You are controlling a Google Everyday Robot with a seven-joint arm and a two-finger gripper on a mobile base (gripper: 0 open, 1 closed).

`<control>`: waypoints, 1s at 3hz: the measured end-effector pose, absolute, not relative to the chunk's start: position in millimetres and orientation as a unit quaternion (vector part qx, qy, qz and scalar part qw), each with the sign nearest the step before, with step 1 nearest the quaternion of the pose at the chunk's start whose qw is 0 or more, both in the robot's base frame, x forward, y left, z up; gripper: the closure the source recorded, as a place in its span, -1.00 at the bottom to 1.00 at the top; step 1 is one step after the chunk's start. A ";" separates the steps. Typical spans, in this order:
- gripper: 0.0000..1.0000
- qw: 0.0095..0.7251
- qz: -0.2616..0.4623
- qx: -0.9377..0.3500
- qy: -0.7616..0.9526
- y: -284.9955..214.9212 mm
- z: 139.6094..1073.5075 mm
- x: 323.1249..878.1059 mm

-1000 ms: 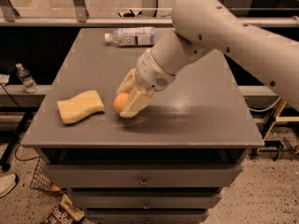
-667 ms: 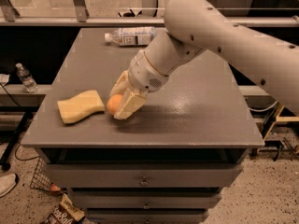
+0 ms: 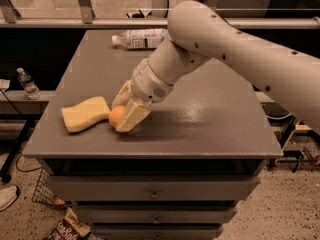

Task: Move orange near sponge

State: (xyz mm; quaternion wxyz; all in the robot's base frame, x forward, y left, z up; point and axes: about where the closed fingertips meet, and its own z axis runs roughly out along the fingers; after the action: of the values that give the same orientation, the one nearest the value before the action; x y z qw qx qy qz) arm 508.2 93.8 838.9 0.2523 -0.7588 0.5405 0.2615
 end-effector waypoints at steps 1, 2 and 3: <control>0.86 0.245 0.268 -0.756 0.545 95.6 831.4 509.7; 0.52 0.244 0.268 -0.757 0.544 97.0 830.9 508.8; 0.06 0.243 0.269 -0.758 0.542 98.4 830.5 507.9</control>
Offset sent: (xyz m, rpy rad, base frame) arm 0.0015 0.0018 -0.0071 -0.0048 0.0196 -0.0020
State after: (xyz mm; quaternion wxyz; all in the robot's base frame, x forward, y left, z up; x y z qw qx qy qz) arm 507.9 98.4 830.5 0.2433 -0.7578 0.5424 0.2688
